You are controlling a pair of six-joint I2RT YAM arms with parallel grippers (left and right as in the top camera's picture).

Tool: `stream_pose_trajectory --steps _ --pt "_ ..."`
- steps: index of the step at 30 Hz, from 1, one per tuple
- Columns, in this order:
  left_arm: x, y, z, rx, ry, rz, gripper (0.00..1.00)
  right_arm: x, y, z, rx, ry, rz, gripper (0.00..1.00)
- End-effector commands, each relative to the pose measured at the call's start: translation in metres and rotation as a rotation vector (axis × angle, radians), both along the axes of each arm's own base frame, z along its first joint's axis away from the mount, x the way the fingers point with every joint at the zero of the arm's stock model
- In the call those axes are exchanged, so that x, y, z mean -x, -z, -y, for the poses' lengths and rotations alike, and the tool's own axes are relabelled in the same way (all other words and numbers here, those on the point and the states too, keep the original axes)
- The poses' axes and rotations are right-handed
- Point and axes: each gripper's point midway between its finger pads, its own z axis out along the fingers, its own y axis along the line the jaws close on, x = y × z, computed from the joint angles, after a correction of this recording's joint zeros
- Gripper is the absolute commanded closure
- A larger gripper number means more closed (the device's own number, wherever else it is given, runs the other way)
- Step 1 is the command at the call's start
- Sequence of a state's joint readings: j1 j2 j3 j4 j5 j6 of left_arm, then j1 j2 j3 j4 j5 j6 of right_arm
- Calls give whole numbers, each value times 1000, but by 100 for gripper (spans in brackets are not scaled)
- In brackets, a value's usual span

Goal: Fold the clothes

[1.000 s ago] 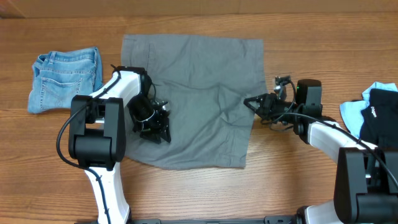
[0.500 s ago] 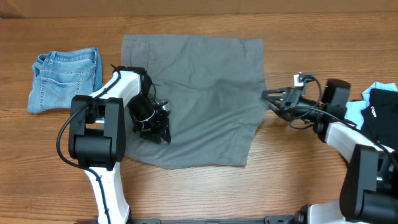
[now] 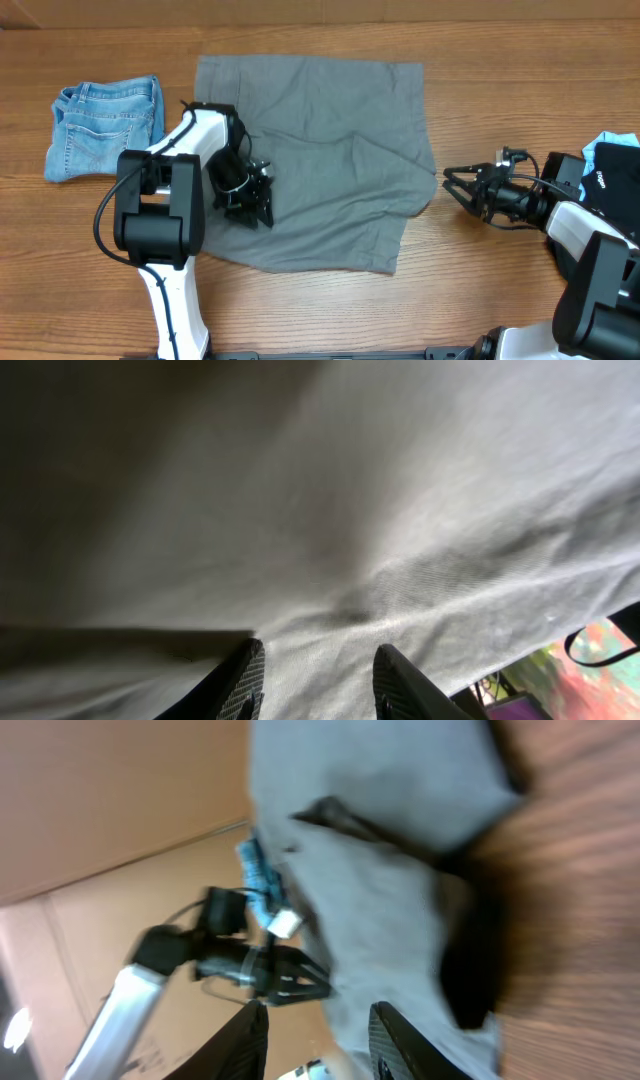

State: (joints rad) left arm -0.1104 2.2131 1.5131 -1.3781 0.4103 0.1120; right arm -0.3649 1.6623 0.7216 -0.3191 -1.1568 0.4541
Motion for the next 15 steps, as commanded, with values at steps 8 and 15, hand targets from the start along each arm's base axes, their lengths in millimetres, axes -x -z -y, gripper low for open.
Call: stream_pose_trajectory --steps 8,15 --pt "-87 -108 5 24 29 404 59 45 -15 9 296 41 -166 52" --pt "-102 -170 -15 -111 -39 602 48 130 18 -31 461 -185 -484 41"
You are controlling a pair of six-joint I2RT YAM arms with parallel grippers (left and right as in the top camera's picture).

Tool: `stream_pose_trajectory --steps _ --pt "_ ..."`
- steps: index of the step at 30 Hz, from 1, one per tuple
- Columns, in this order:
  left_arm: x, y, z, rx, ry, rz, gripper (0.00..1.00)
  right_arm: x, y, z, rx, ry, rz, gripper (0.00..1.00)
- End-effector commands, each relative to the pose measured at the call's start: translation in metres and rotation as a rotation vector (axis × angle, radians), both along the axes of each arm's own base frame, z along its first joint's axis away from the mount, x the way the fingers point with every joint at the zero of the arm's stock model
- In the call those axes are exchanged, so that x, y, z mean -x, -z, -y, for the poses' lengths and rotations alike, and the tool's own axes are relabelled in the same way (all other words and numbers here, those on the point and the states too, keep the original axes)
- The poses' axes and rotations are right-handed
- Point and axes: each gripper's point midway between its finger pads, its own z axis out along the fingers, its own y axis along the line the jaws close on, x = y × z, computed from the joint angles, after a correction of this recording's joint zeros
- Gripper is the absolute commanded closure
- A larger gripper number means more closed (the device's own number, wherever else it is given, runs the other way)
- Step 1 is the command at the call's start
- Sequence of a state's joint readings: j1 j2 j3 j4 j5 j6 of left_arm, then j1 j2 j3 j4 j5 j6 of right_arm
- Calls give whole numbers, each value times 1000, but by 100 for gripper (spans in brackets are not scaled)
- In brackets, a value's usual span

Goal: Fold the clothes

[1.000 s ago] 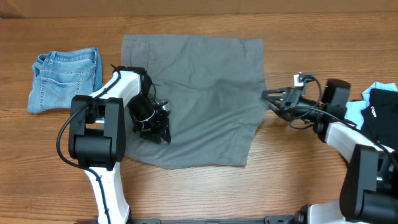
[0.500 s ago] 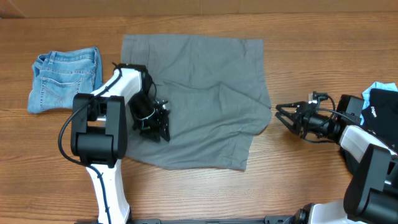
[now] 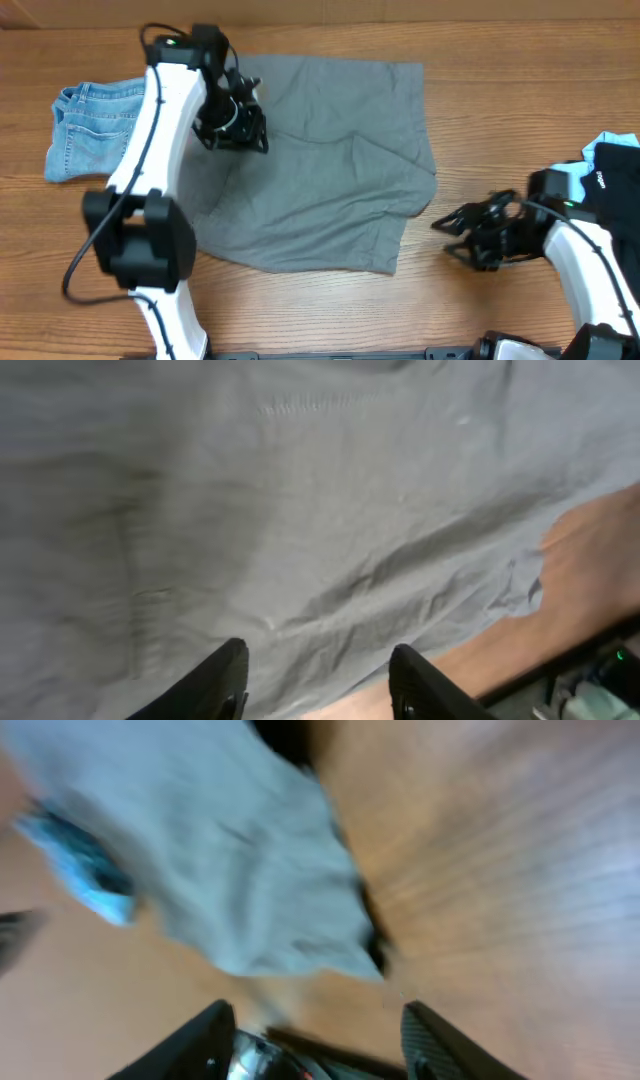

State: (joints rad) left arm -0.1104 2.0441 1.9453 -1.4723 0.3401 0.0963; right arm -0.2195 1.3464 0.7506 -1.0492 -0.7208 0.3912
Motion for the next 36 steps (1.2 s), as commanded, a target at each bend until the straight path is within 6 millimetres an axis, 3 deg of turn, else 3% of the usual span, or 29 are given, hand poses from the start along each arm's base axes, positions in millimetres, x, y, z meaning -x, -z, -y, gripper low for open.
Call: stream_pose_trajectory --steps 1,6,19,21,22,24,25,27,33,36 --pt "-3 -37 -19 -95 -85 107 46 26 20 -13 117 -130 -69 42" --pt "4 -48 -31 -105 -156 99 46 41 42 -38 159 -194 -100 46" --pt "13 -46 -75 -118 -269 32 47 34 78 -80 94 -313 -41 47" --pt "13 -46 -78 -118 -277 31 47 34 82 -83 72 -318 -57 60" --pt "13 -46 -80 -118 -279 31 47 34 83 -83 67 -317 -65 73" --pt "15 -46 -81 -126 -274 28 47 35 82 -83 70 -322 -71 93" --pt "16 -45 -82 -135 -274 25 47 35 80 -81 79 -328 -72 96" --pt "19 -45 -83 -140 -267 12 47 35 75 -73 120 -343 -82 96" --pt "25 -45 -84 -150 -251 -8 48 55 47 -19 419 -332 -250 96" --pt "25 -45 -84 -149 -251 -7 47 63 34 -12 456 -323 -277 96"
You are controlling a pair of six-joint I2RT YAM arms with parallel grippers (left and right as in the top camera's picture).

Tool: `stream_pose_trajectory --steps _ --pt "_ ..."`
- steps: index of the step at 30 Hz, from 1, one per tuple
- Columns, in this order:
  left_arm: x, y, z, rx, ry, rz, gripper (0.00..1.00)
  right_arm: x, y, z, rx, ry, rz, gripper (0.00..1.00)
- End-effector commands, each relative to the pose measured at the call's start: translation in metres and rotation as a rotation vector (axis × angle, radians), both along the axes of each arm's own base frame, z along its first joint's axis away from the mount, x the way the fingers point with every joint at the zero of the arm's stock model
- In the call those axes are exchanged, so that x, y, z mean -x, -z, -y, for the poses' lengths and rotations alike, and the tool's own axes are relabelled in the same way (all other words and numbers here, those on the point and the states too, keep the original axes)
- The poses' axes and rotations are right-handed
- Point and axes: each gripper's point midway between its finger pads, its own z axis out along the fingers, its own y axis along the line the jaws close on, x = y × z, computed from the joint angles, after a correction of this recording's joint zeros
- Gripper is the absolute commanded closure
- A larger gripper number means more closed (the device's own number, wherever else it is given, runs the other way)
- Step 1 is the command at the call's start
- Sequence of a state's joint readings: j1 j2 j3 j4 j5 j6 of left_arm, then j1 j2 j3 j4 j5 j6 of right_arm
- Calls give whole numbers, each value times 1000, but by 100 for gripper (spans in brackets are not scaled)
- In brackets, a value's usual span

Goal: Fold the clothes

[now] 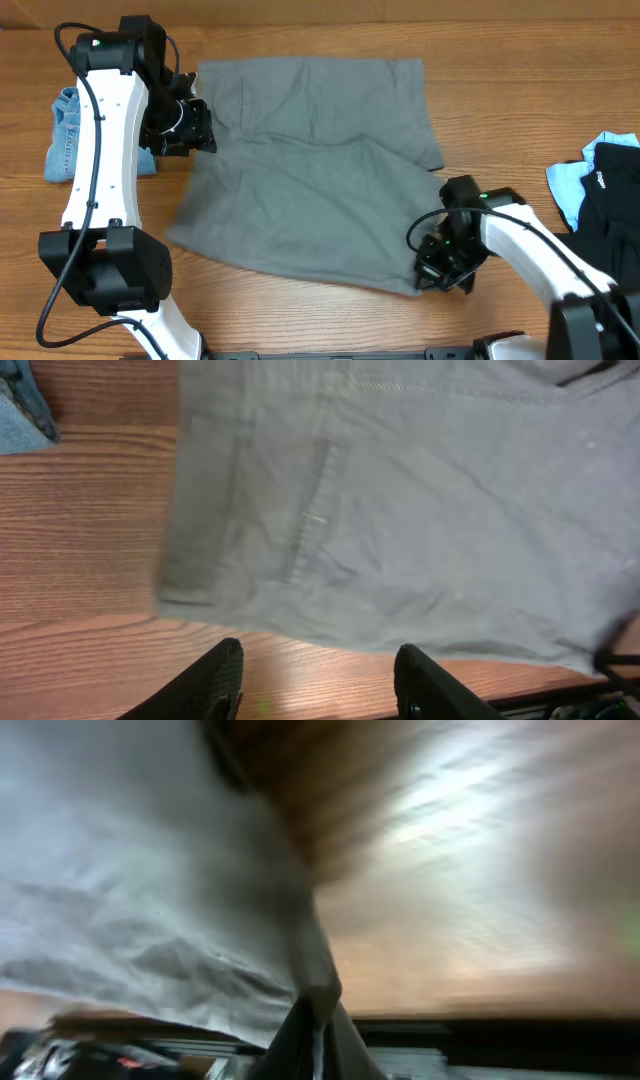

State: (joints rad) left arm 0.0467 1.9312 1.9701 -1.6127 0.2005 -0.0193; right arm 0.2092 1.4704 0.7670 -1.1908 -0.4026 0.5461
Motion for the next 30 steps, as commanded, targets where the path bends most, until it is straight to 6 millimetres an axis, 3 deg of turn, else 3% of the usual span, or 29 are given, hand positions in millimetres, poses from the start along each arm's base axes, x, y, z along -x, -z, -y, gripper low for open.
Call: stream_pose_trajectory --steps 1,8,9,10,11,13,17,21,23,25,27,30 --pt "0 -5 -2 -11 19 19 47 -9 -10 19 108 -17 72 96" --pt "4 -4 -7 -43 18 0 46 9 -15 23 125 -25 -4 93" --pt "5 -4 -8 -46 15 -2 46 9 -15 23 125 -23 -2 80" --pt "5 -4 -8 -47 15 -3 46 8 -15 23 127 -19 1 57" --pt "5 -4 -8 -47 14 -3 45 6 -14 24 131 -16 7 46" --pt "5 -3 -8 -47 15 -6 44 1 -12 31 168 13 20 38" --pt "13 4 -9 -55 12 -47 43 -15 -14 36 153 77 67 38" --pt "23 22 -23 -130 -53 -115 45 -41 -23 32 85 117 183 40" --pt "25 34 -25 -111 -70 -133 47 -65 -30 28 45 109 297 49" --pt "24 48 -14 -28 -53 -132 50 -91 -40 17 -33 85 429 64" --pt "24 63 4 90 25 -119 62 -114 -47 9 -88 75 533 85" --pt "35 89 28 215 105 -128 80 -133 -48 6 -99 78 600 91"
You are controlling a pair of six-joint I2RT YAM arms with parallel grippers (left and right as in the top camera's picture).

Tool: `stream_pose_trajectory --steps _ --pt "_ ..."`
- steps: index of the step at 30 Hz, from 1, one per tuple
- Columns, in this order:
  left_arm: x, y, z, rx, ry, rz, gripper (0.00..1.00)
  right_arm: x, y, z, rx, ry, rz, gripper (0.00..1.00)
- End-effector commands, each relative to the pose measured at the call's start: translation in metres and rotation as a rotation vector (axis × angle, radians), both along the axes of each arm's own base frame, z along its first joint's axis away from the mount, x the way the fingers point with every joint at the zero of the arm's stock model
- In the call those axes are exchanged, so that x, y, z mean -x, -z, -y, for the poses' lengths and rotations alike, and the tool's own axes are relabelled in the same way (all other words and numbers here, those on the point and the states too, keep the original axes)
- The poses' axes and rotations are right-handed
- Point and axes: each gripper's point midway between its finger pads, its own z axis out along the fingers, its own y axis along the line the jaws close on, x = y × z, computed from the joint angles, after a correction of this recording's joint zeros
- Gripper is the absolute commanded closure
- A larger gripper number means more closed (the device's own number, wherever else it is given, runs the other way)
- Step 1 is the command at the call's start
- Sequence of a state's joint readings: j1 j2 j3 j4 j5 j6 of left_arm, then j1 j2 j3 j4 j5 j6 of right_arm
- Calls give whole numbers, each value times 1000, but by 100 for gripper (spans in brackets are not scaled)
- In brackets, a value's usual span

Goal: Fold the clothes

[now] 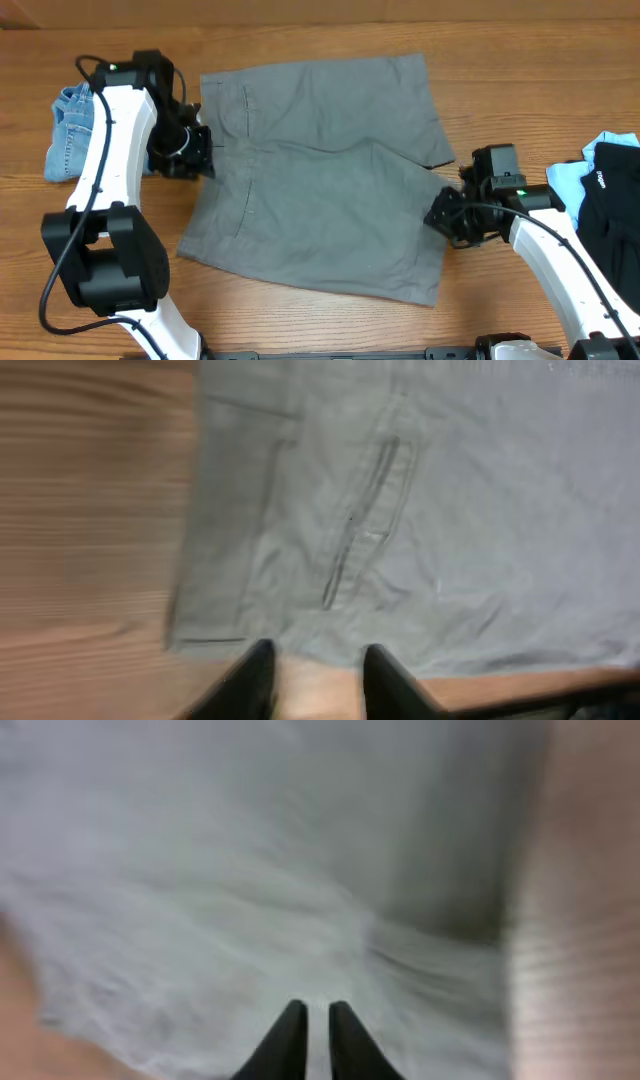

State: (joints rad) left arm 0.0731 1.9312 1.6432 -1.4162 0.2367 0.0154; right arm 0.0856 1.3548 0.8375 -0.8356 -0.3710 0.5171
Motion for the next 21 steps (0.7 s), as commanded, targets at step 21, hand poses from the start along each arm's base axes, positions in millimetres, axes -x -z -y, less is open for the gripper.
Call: stream_pose_trajectory --steps 21 --pt "42 120 -22 -81 -108 -32 96 21 89 12 -151 125 -418 94"
